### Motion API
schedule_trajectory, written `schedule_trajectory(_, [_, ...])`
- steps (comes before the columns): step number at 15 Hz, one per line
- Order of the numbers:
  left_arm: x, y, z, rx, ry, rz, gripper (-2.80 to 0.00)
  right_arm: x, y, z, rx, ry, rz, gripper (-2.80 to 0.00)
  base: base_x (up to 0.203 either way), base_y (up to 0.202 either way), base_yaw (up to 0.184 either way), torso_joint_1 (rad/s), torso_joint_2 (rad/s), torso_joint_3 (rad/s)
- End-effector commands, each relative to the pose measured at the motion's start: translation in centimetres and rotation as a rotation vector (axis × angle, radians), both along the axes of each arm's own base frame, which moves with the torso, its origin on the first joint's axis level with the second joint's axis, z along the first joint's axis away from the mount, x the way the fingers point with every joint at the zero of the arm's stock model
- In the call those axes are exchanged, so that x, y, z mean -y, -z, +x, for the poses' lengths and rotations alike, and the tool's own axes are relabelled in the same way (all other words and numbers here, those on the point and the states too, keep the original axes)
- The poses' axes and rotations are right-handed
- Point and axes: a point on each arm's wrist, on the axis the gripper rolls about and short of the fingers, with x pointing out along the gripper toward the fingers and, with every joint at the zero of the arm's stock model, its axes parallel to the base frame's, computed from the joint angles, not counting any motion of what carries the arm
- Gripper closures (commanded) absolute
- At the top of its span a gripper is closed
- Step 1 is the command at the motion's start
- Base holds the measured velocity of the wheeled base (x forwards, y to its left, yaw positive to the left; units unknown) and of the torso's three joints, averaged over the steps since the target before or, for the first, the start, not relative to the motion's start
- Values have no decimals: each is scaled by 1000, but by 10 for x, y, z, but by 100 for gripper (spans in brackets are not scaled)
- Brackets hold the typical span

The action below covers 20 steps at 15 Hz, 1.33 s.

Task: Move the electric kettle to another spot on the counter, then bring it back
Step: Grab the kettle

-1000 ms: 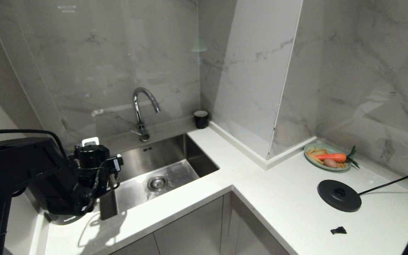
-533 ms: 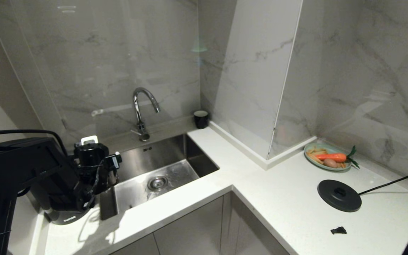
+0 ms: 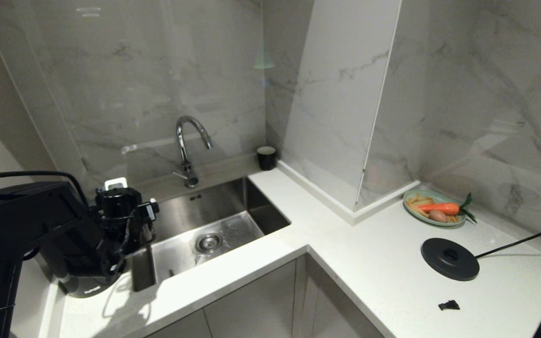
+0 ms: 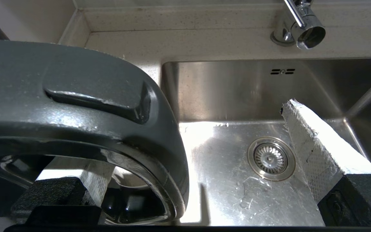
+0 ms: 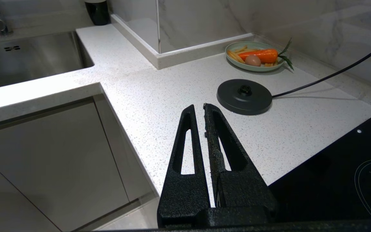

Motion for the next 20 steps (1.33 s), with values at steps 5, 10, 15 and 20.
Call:
schedule_trajectory(5, [-5, 0, 4, 11, -13, 7, -280, 0, 0, 0, -1, -1, 0, 0, 0, 0, 0, 0, 0, 0])
schedule_trajectory(10, [-7, 3, 7, 15, -20, 7, -280, 0, 0, 0, -1, -1, 0, 0, 0, 0, 0, 0, 0, 0])
schedule_trajectory(15, [-9, 1, 7, 13, -22, 21, -280, 0, 0, 0, -1, -1, 1, 0, 0, 0, 0, 0, 0, 0])
schedule_trajectory(20, [-16, -1, 7, 21, -37, 21, -280, 0, 0, 0, -1, -1, 0, 0, 0, 0, 0, 0, 0, 0])
